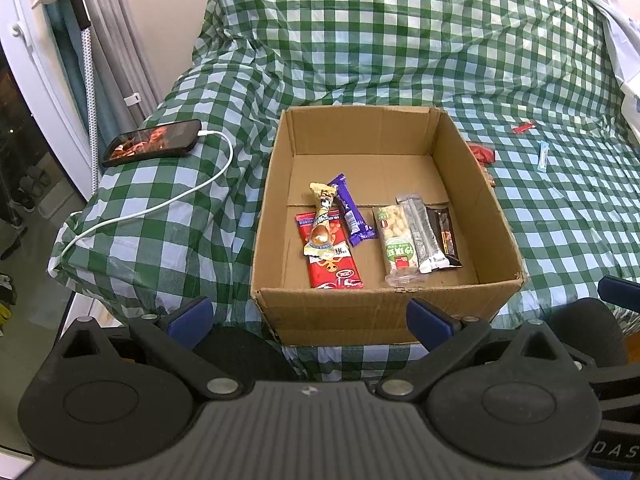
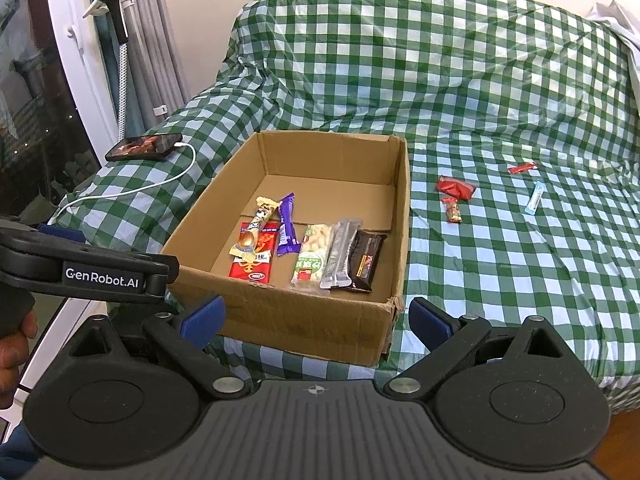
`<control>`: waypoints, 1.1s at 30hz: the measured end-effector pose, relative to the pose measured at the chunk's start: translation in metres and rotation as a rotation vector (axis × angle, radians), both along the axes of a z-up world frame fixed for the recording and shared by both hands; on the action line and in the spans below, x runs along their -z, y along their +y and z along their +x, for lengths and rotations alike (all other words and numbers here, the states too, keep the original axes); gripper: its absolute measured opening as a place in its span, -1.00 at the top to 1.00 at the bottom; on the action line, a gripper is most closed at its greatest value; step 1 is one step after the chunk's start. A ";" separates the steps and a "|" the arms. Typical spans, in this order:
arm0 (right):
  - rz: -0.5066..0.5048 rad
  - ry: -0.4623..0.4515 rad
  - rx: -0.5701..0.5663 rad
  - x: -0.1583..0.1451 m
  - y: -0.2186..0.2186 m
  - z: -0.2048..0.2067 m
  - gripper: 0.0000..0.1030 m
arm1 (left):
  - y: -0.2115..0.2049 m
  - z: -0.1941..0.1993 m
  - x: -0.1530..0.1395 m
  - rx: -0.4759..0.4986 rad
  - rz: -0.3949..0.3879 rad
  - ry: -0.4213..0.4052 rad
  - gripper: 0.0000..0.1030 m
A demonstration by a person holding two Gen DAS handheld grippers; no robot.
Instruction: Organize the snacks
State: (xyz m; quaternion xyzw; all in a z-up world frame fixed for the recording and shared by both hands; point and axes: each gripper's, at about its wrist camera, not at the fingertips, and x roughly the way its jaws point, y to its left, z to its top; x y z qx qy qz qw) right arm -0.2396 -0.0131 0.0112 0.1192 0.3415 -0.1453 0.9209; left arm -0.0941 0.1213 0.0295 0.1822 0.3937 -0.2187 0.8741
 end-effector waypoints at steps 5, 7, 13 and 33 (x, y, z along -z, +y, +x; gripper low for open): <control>0.016 0.007 0.005 0.002 -0.005 0.003 -0.91 | -0.005 0.001 0.003 0.003 0.013 0.005 -0.99; 0.023 0.010 0.008 0.004 -0.006 0.004 -0.91 | -0.007 0.002 0.003 0.004 0.017 0.007 -0.99; 0.037 0.014 0.013 0.006 -0.011 0.007 -0.91 | -0.013 0.004 0.004 0.008 0.029 0.009 -0.99; 0.109 0.009 0.071 0.017 -0.047 0.009 -0.91 | -0.058 0.006 0.001 0.056 0.083 0.000 -0.99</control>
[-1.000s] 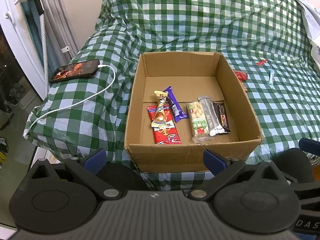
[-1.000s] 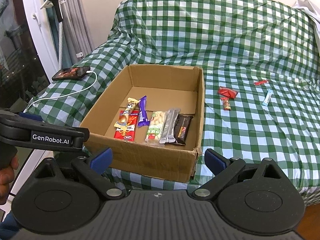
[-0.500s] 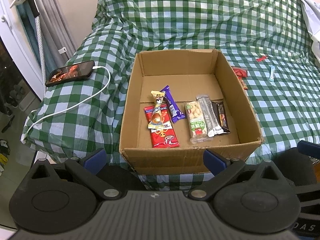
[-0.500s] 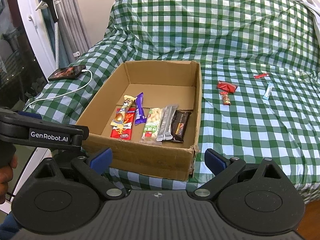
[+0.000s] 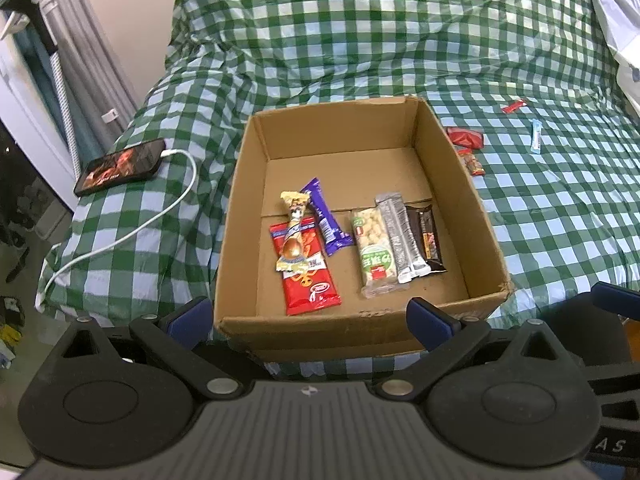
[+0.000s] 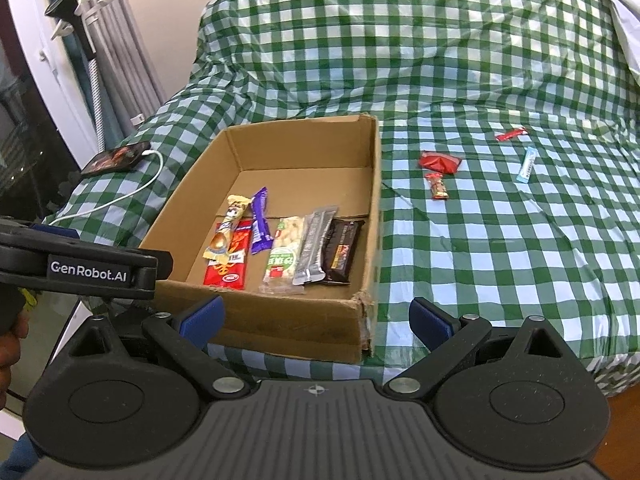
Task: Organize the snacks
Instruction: 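Move both open tools from the box toward the packets on the bed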
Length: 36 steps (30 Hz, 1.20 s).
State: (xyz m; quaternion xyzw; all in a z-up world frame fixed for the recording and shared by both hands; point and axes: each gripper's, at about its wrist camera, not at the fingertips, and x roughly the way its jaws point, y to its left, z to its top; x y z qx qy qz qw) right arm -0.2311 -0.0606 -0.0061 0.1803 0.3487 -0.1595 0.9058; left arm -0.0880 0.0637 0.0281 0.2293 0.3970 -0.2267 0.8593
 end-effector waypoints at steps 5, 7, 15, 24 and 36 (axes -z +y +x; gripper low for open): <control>0.016 -0.003 0.030 0.001 -0.016 -0.003 -0.91 | -0.017 -0.001 -0.002 0.024 0.006 0.001 -0.99; 0.019 -0.006 0.045 0.000 -0.024 -0.006 -0.91 | -0.025 -0.002 -0.003 0.034 0.007 0.001 -0.99; 0.035 -0.002 0.125 0.001 -0.062 -0.018 -0.91 | -0.067 -0.007 -0.005 0.100 0.011 0.013 -0.99; 0.048 0.014 0.239 0.018 -0.119 -0.033 -0.91 | -0.131 -0.007 0.001 0.183 0.019 0.064 -0.99; -0.003 0.033 0.434 0.040 -0.230 -0.050 -0.91 | -0.268 0.024 0.022 0.261 0.009 0.142 -1.00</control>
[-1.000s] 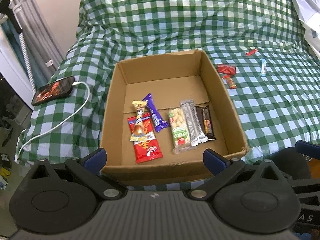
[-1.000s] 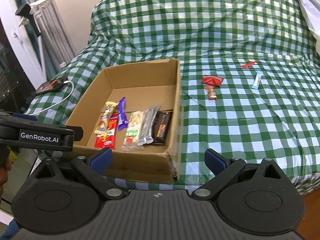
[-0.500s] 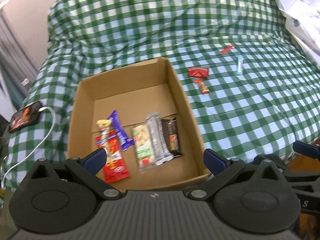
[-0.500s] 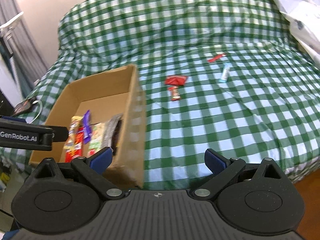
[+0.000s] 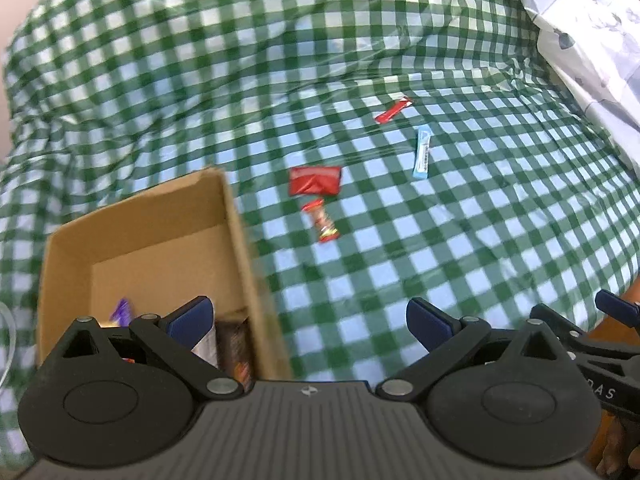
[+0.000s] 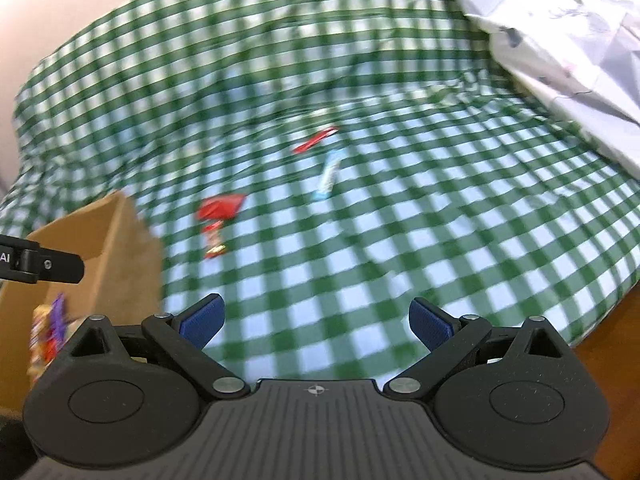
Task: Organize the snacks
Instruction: 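Move both open tools from the box toward the packets on the bed, then grasp the blue stick packet with the right tool while the left tool grasps the red square packet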
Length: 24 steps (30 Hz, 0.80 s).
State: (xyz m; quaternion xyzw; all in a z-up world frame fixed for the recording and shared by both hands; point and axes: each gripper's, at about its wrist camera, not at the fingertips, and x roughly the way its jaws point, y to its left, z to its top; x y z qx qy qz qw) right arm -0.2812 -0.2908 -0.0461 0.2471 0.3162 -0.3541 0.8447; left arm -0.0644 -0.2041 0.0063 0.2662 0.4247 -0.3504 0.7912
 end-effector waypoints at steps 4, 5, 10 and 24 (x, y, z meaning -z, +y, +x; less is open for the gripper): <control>-0.026 0.001 0.030 0.011 -0.040 0.017 -0.91 | -0.051 0.039 0.022 -0.040 0.006 0.064 -1.00; -0.034 0.004 0.035 0.015 -0.051 0.025 -0.91 | -0.063 0.049 0.029 -0.044 0.017 0.073 -1.00; -0.056 0.020 0.044 0.044 -0.105 0.078 -0.91 | -0.130 0.101 0.074 -0.042 0.075 0.083 -1.00; -0.045 0.112 -0.051 0.156 -0.226 0.222 -0.93 | -0.206 0.221 0.200 -0.121 0.168 0.197 -1.00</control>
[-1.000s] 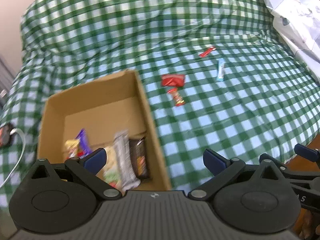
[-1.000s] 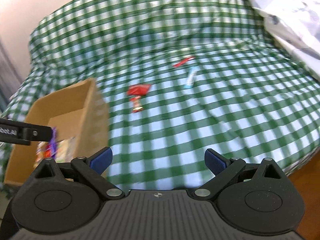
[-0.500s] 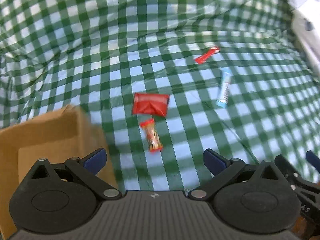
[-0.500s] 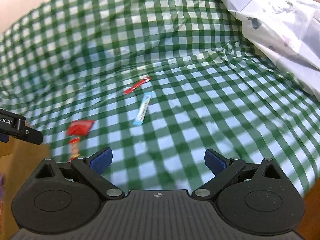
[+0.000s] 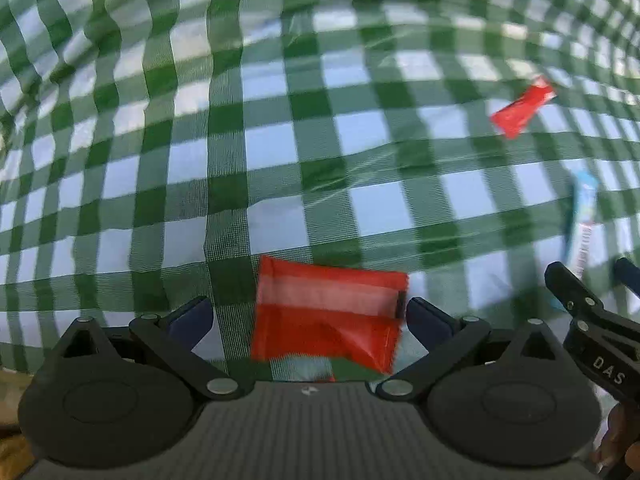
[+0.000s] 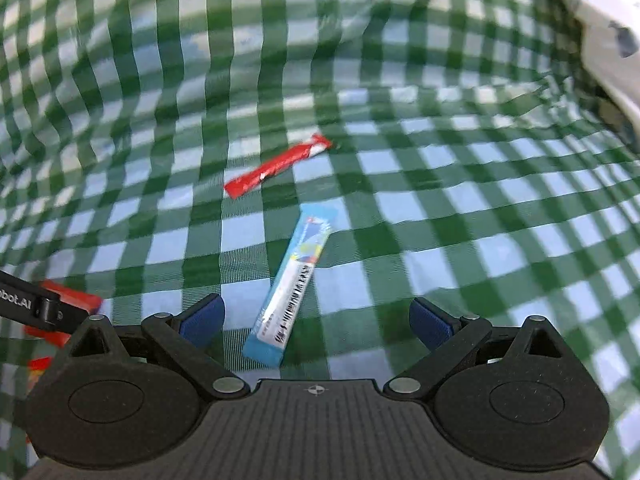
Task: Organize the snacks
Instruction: 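Grasp the blue stick packet with the right tool while the left tool grasps the red square packet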
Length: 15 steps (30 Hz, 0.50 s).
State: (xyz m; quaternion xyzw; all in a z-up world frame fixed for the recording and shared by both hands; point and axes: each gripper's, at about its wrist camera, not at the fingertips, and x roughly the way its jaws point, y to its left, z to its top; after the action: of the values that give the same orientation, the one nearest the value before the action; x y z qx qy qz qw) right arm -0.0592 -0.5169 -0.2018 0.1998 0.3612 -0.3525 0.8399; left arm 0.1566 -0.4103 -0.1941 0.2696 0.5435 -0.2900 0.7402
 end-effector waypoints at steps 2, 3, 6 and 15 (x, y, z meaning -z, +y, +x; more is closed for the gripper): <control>-0.051 0.031 0.001 0.011 -0.001 0.009 -0.99 | 0.004 0.009 0.004 -0.024 -0.037 0.036 -1.00; -0.088 0.044 -0.006 0.013 0.002 0.012 -0.99 | 0.005 0.011 0.003 -0.028 -0.041 0.041 -1.00; -0.110 0.023 -0.011 0.016 0.003 0.010 -0.96 | 0.006 0.009 0.001 -0.015 -0.042 0.016 -0.93; -0.131 0.052 -0.084 -0.002 0.022 0.004 0.69 | 0.030 -0.008 -0.048 -0.005 -0.161 -0.027 -0.31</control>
State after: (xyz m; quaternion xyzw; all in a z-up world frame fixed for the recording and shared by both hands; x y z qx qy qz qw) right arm -0.0550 -0.4953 -0.2000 0.1198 0.3673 -0.3450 0.8554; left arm 0.1488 -0.3804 -0.1462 0.2116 0.5089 -0.3271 0.7676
